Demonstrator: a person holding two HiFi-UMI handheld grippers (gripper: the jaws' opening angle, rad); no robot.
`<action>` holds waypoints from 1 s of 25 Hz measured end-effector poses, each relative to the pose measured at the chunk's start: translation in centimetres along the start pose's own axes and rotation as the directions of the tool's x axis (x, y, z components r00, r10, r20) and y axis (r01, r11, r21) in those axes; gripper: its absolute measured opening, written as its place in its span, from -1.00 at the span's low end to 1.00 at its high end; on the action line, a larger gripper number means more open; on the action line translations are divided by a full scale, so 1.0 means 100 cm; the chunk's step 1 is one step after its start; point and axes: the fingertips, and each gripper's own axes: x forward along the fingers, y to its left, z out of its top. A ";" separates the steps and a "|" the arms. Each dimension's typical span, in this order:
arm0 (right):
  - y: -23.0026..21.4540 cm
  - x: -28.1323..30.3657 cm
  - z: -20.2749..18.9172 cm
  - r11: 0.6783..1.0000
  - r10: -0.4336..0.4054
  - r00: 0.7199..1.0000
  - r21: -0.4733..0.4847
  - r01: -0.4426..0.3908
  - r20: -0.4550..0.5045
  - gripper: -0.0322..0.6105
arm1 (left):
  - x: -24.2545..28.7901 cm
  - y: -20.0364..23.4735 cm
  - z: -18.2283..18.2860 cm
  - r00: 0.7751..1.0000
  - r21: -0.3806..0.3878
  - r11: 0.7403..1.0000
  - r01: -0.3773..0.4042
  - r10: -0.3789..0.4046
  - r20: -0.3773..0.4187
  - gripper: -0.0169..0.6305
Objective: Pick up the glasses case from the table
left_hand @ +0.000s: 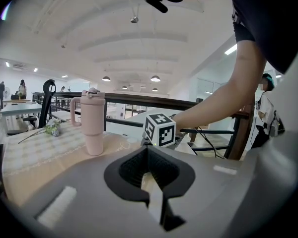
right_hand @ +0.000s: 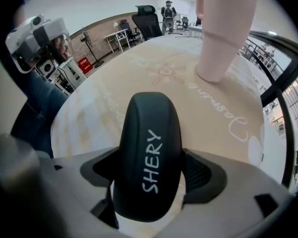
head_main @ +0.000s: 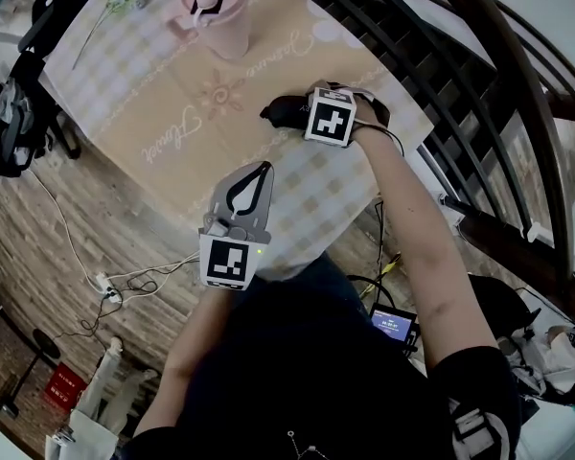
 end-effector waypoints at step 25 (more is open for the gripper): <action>0.037 -0.043 -0.005 0.978 -0.199 0.979 0.066 0.196 0.034 0.19 | -0.021 -0.016 0.009 0.999 0.078 0.997 -0.001 -0.002 0.046 -0.91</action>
